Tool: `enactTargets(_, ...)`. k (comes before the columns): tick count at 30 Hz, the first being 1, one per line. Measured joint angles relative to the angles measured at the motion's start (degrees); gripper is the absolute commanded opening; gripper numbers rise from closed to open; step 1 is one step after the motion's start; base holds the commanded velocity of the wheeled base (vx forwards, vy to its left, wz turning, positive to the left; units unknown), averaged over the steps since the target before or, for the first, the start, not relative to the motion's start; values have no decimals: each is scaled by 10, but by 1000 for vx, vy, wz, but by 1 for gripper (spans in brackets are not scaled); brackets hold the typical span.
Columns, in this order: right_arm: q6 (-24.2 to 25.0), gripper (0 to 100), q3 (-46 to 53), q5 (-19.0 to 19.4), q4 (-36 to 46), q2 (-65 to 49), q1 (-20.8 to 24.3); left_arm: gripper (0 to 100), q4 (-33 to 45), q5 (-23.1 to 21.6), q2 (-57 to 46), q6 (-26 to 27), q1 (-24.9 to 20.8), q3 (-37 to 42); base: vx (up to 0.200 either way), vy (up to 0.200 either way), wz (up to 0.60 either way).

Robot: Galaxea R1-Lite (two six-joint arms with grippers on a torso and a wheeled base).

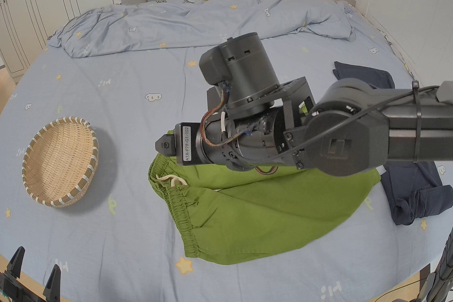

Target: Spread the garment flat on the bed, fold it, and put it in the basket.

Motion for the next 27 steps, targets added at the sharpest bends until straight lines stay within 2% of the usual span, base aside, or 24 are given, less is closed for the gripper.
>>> enactTargets(7, 5, 100, 22, -1, 1, -7, -28, 100, -4, 0, 0, -14, 0, -11, 0, 0, 0)
enactTargets(14, 6, 100, 80, 1, -5, -52, -57, 100, 23, -42, 34, -106, -27, -140, 0, 0, 0)
enactTargets(20, 7, 100, 169, 8, -15, -117, -99, 100, 42, -98, 154, -154, -94, -221, 0, 0, 0)
enactTargets(27, 6, 100, 311, 69, -29, -202, -177, 100, 39, -183, 335, -193, -200, -249, 0, 0, 0)
